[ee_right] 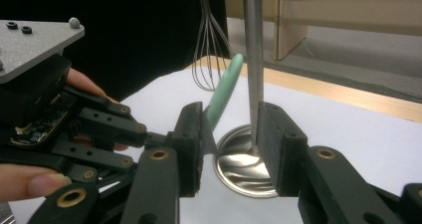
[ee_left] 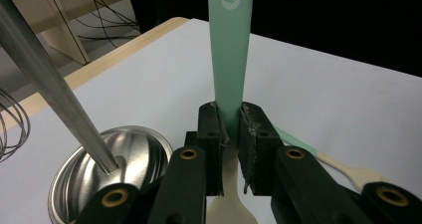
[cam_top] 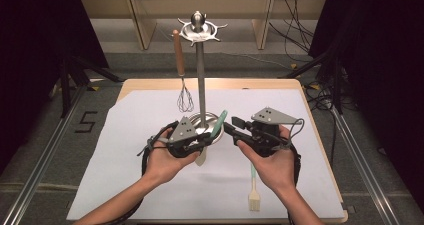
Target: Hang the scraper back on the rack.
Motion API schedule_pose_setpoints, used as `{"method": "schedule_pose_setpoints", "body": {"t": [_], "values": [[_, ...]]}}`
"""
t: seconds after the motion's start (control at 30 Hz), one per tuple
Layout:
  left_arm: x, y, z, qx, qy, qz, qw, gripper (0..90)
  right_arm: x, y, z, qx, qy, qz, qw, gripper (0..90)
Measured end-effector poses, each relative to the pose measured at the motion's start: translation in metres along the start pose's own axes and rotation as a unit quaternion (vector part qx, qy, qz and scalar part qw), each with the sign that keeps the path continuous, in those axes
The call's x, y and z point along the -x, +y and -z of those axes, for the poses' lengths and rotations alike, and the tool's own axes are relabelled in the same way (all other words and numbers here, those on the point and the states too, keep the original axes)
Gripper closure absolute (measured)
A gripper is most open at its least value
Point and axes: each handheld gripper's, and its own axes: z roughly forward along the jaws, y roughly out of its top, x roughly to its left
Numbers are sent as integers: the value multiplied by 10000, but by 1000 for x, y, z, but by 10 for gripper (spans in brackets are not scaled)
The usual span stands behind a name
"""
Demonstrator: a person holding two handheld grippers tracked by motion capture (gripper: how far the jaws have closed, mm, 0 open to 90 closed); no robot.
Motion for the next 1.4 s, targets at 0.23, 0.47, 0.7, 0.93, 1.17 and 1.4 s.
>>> {"method": "schedule_pose_setpoints", "body": {"t": [0.23, 0.47, 0.7, 0.93, 1.17, 1.4], "values": [[3, 0, -2, -23, -29, -78, 10000, 796, -2, 2, -3, -102, 4, -134, 9999, 643], [8, 1, -3, 0, -81, -121, 9999, 796, -2, 2, -5, -169, 36, -173, 9997, 663], [10, 0, -5, 1, -121, -155, 9998, 795, -2, 2, -6, -192, 32, -266, 9995, 725], [10, 0, -6, 26, -144, -158, 9998, 794, -2, 3, -8, -158, 155, -256, 9994, 794], [8, 2, -6, -7, -476, -154, 9987, 770, -5, 7, -4, -246, 369, -15, 9990, 828], [-7, 3, 2, 201, -1407, -114, 9898, 609, 2, 12, 3, -472, 973, 483, 9930, 828]]}}
